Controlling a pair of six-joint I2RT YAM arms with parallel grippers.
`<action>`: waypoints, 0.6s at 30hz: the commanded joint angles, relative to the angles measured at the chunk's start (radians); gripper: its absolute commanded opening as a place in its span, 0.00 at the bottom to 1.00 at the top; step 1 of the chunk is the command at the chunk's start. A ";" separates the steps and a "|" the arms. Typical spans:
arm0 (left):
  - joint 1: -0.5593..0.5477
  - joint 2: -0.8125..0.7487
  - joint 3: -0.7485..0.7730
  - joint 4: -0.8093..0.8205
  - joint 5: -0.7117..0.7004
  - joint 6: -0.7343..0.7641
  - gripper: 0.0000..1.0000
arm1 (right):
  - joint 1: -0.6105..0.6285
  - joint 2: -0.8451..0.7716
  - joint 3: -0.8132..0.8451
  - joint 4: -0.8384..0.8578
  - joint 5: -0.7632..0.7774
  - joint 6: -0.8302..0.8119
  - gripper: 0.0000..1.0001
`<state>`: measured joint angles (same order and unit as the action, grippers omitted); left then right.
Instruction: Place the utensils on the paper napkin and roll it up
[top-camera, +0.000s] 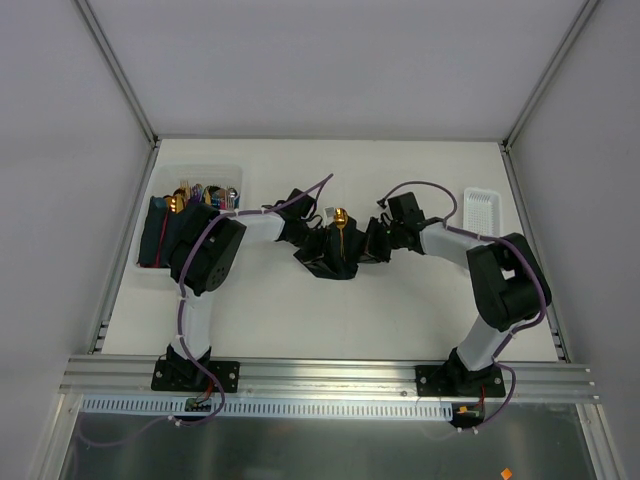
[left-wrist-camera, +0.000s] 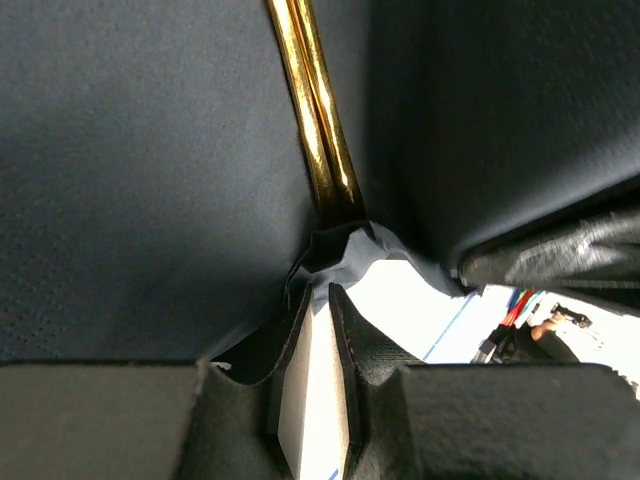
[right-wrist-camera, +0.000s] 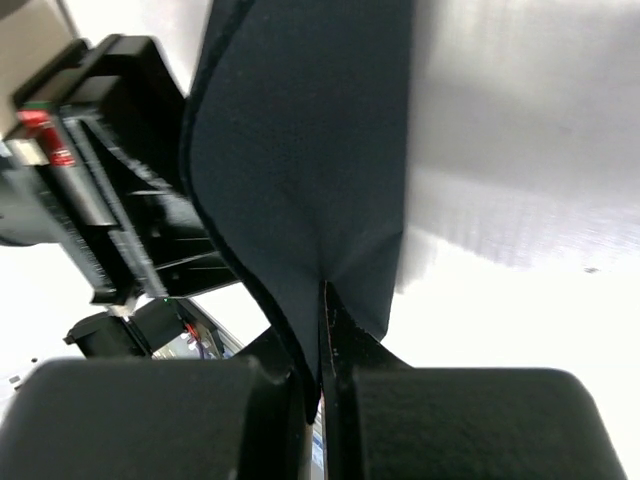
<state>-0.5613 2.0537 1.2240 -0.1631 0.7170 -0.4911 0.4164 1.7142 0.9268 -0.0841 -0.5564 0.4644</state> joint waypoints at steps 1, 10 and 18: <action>0.006 0.033 0.009 -0.007 -0.056 0.002 0.13 | 0.022 0.008 0.056 -0.020 0.004 -0.003 0.00; 0.005 0.036 0.006 -0.007 -0.057 0.003 0.13 | 0.067 0.070 0.109 -0.022 0.015 0.033 0.00; 0.006 0.030 0.006 -0.007 -0.047 -0.001 0.13 | 0.079 0.120 0.115 -0.005 0.016 0.033 0.00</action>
<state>-0.5610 2.0575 1.2247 -0.1612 0.7231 -0.5064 0.4873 1.8202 1.0103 -0.0948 -0.5457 0.4877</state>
